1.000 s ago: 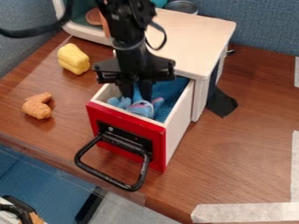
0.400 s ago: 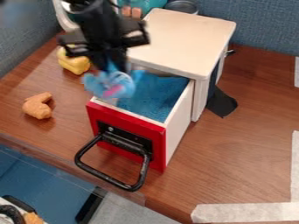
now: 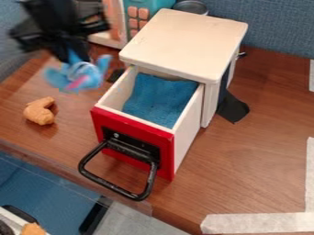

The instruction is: Remove the blue doll from the drawer

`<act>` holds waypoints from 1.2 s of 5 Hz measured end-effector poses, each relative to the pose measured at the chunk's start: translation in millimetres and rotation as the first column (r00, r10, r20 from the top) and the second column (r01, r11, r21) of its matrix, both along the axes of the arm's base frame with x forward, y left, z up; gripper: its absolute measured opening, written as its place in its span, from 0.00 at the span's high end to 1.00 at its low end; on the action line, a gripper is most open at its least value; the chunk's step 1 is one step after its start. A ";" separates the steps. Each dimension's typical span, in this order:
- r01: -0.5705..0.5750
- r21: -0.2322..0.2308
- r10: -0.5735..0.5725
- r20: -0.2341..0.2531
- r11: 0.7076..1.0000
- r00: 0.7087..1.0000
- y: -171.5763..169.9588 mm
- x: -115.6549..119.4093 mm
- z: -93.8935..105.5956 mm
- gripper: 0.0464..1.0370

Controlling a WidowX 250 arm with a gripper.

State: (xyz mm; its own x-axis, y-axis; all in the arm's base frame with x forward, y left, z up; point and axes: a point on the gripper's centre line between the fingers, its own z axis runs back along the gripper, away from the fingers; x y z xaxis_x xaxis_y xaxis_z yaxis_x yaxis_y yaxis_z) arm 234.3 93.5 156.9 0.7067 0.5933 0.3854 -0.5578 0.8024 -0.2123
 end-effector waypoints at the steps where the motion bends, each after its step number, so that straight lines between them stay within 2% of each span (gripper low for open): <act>1: -0.045 0.030 0.045 0.002 0.999 0.999 18.3 1.6 -3.3 0.87; 3: -0.118 0.075 0.121 -0.028 0.990 0.992 47.7 24.8 -26.6 0.87; 4: -0.128 0.104 0.131 -0.022 0.986 0.991 57.7 38.6 -41.9 0.87; 6: -0.121 0.165 0.131 -0.053 0.979 0.990 69.3 67.0 -79.8 0.87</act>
State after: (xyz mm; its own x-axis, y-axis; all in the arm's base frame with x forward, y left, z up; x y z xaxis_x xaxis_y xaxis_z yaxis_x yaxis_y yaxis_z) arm 301.3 162.8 77.1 0.6560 0.6130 0.4403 -0.6649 0.7454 -0.0471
